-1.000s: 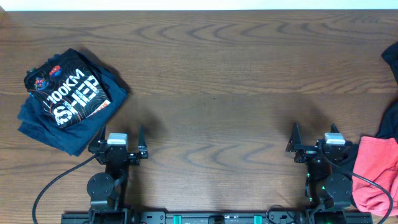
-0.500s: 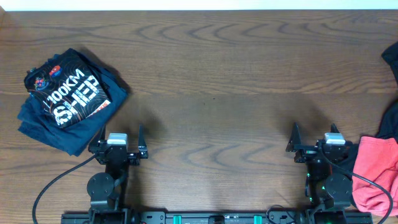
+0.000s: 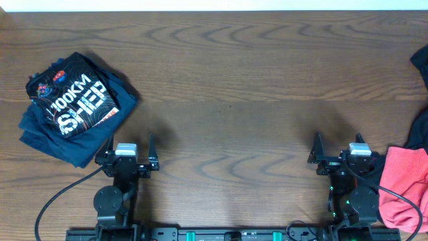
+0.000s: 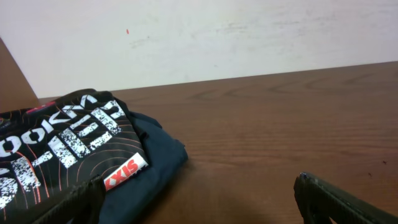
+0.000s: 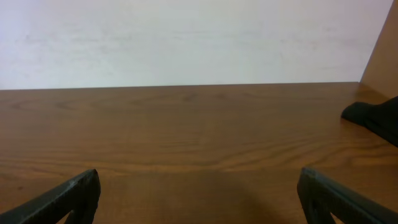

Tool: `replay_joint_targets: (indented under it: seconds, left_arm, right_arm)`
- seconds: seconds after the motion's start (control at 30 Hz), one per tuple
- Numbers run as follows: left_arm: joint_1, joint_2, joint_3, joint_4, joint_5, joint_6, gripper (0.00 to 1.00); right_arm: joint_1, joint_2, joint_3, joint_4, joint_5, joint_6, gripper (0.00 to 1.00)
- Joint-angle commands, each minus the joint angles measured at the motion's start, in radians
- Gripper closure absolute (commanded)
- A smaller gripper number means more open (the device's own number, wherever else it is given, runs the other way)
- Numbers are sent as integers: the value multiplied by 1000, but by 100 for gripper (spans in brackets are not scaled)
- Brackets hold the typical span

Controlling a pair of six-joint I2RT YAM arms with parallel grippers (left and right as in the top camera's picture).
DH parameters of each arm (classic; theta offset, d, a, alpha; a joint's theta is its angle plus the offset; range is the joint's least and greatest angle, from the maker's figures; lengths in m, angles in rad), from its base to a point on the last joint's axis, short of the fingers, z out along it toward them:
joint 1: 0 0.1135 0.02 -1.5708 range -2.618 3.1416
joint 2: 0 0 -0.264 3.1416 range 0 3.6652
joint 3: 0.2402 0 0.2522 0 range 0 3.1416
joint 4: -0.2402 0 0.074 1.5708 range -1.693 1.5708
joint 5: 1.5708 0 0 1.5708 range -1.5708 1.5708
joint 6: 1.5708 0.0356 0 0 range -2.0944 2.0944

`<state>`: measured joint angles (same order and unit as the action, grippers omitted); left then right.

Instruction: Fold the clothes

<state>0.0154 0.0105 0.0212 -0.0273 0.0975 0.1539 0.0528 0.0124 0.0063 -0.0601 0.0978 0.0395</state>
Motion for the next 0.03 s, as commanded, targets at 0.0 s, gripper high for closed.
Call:
replay_joint_targets:
  seconds: [0.0]
  left_arm:
    - [-6, -6, -17, -35, 6, -13, 2]
  right_arm:
    - [6, -6, -1, -4, -5, -18, 1]
